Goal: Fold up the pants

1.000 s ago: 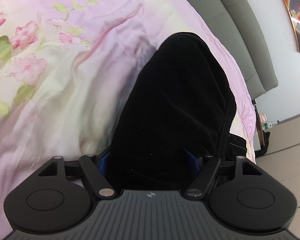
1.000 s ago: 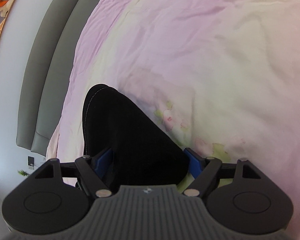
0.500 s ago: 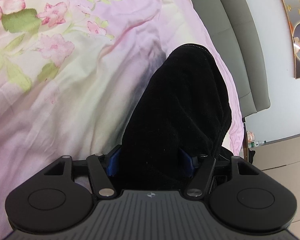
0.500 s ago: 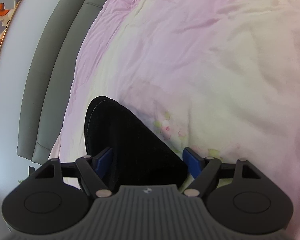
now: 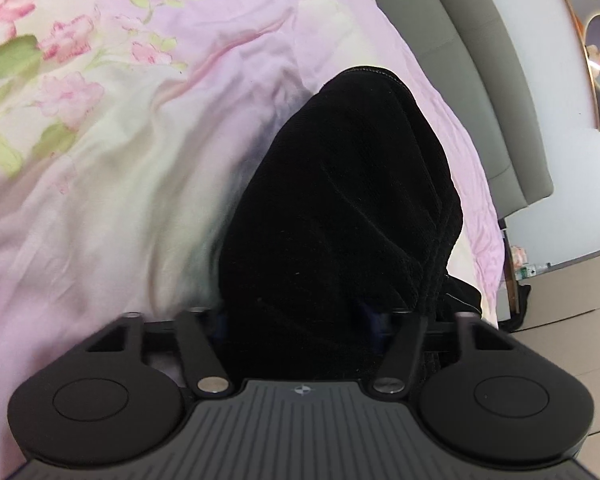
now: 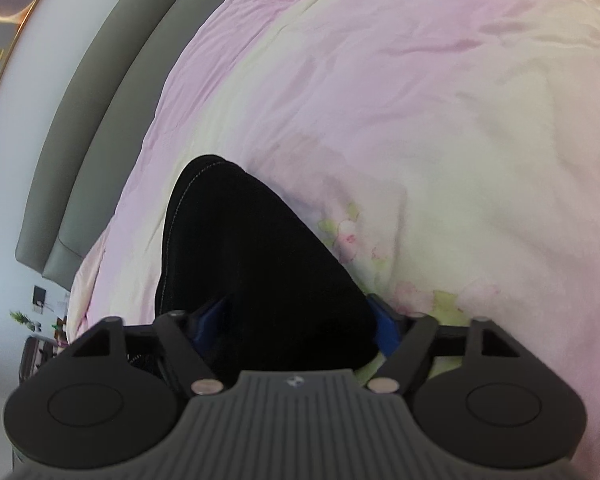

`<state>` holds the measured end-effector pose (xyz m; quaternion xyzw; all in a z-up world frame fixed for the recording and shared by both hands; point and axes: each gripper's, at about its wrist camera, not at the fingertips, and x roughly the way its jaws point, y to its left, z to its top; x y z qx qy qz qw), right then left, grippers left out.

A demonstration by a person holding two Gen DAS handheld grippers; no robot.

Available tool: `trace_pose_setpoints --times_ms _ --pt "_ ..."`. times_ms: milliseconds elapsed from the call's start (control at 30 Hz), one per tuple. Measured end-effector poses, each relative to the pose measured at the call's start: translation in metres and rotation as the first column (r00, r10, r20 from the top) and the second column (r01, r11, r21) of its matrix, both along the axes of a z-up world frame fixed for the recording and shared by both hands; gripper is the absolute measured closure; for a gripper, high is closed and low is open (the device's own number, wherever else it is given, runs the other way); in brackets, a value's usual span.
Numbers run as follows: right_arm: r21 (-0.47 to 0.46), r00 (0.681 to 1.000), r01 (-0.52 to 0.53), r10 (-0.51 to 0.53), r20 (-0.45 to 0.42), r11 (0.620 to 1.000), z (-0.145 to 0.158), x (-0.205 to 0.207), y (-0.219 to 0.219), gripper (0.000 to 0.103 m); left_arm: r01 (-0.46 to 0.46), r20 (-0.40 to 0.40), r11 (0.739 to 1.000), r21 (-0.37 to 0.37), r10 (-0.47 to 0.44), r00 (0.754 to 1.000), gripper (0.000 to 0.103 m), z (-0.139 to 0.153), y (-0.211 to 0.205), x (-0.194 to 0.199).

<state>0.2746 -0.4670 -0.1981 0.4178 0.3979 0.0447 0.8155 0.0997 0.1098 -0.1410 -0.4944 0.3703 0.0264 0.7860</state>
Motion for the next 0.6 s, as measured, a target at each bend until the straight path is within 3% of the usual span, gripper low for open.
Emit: trace_pose_setpoints --times_ms 67,167,333,400,500,600 --pt "0.048 0.999 -0.027 0.025 0.041 0.998 0.006 -0.002 -0.003 0.072 -0.001 0.021 1.000 -0.031 0.002 1.000 0.069 0.009 0.006 -0.003" --pt "0.125 0.989 -0.054 0.036 0.144 0.991 0.031 -0.013 -0.004 0.075 -0.018 0.041 0.999 -0.045 0.020 0.999 0.074 0.029 0.017 -0.007" --pt "0.127 0.969 -0.162 0.134 0.207 0.979 0.062 -0.040 0.009 0.076 -0.019 0.101 0.999 0.034 0.015 0.995 0.075 0.073 0.027 -0.020" --pt "0.109 0.983 -0.157 0.144 0.116 0.982 0.056 -0.048 0.011 0.076 -0.013 0.052 0.999 0.051 0.010 0.999 0.074 0.068 0.035 -0.023" --pt "0.047 0.983 -0.107 0.113 -0.145 0.993 0.021 -0.044 0.006 0.073 -0.007 -0.076 0.996 0.085 0.014 0.997 0.073 0.028 0.045 -0.025" --pt "0.118 0.978 -0.067 0.088 -0.190 0.991 0.005 -0.040 -0.002 0.068 -0.033 -0.093 0.996 0.088 0.041 0.995 0.064 0.001 0.048 -0.029"
